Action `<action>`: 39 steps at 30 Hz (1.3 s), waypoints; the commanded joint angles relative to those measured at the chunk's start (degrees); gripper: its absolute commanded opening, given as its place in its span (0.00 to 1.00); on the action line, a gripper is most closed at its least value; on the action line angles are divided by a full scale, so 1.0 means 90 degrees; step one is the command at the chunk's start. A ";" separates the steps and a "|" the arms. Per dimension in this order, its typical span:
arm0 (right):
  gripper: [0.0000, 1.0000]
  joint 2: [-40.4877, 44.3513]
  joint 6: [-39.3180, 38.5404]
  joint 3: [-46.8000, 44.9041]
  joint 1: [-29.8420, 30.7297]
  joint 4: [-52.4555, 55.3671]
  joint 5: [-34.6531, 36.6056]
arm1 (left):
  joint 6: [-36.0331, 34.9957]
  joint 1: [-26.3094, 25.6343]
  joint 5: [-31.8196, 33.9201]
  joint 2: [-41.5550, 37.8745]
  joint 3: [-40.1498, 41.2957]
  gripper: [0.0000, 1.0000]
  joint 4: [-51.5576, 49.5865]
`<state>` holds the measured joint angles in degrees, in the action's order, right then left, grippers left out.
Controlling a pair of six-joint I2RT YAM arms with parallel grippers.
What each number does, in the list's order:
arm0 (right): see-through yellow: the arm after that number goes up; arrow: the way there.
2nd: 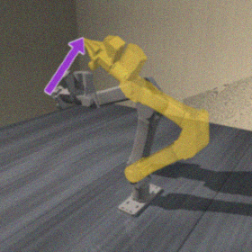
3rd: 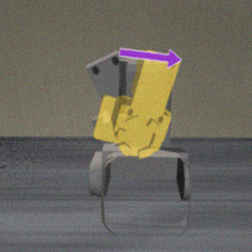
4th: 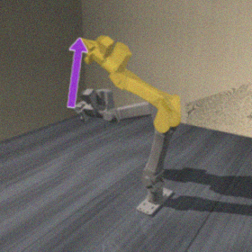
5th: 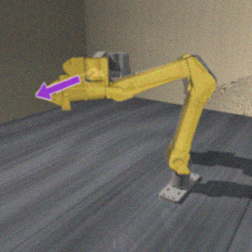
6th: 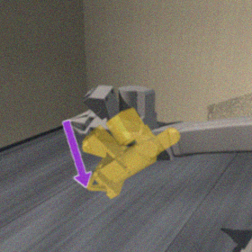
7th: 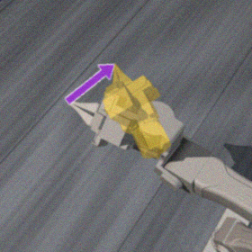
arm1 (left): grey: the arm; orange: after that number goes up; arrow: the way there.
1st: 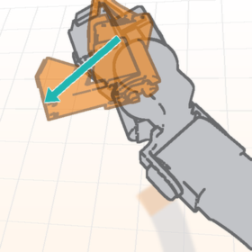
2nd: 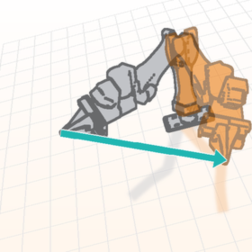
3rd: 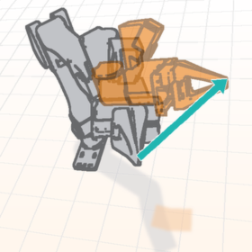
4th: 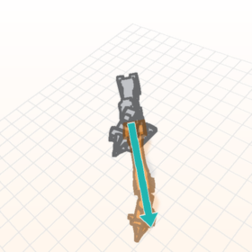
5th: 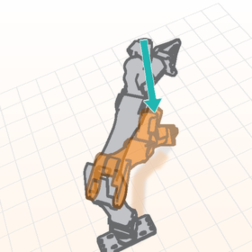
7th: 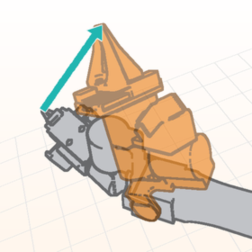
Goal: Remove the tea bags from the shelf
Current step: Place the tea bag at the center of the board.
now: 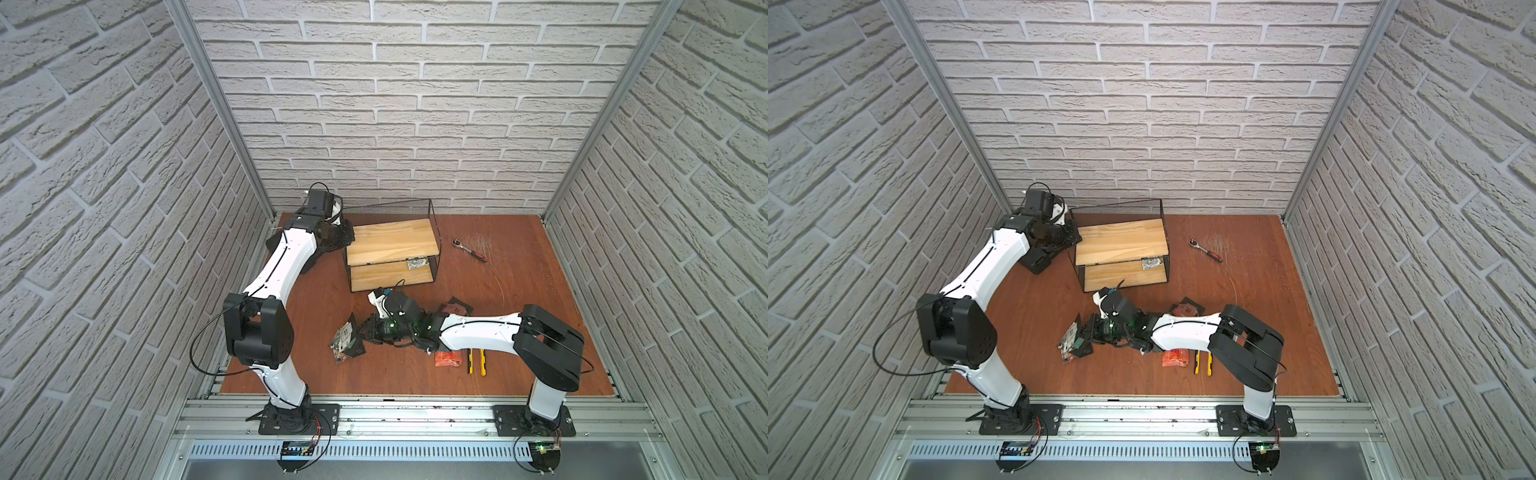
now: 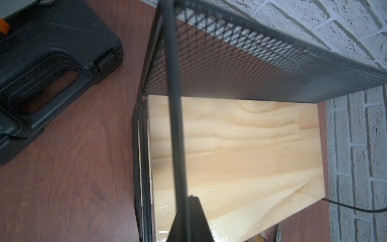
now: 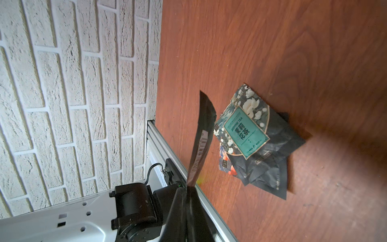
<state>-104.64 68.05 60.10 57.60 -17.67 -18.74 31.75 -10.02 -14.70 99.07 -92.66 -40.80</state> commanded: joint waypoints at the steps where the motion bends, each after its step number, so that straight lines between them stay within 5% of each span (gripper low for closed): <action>1: 0.03 -0.0166 -0.0186 0.0139 0.0037 0.0261 0.0009 | -0.0122 0.0059 0.0008 0.0008 -0.0017 0.07 -0.0297; 7: 0.03 -0.0437 0.0050 0.0061 -0.0007 0.0245 0.0242 | -0.0129 0.0067 -0.0004 0.0018 -0.0025 0.07 -0.0310; 13: 0.34 -0.0344 0.0111 -0.0088 -0.0067 0.0401 0.0447 | -0.0159 0.0083 0.0000 0.0034 -0.0032 0.07 -0.0315; 23: 0.50 0.0783 0.0351 -0.1164 -0.0282 0.0288 0.1219 | -0.0197 0.0098 -0.0019 0.0096 -0.0109 0.07 -0.0308; 27: 0.47 0.1384 0.0684 -0.1892 -0.0573 -0.0116 0.1765 | -0.0218 0.0098 -0.0028 0.0117 -0.0134 0.07 -0.0310; 35: 0.07 0.1745 0.1752 -0.3037 -0.1448 -0.1795 0.3192 | -0.0266 0.0107 -0.0037 0.0147 -0.0183 0.07 -0.0316; 39: 0.08 0.0990 0.2137 -0.2834 -0.1694 -0.2909 0.3667 | -0.0255 0.0108 -0.0044 0.0165 -0.0212 0.07 -0.0320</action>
<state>-91.66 82.74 33.10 43.31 -30.72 8.25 30.55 -9.76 -15.14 99.48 -93.47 -41.74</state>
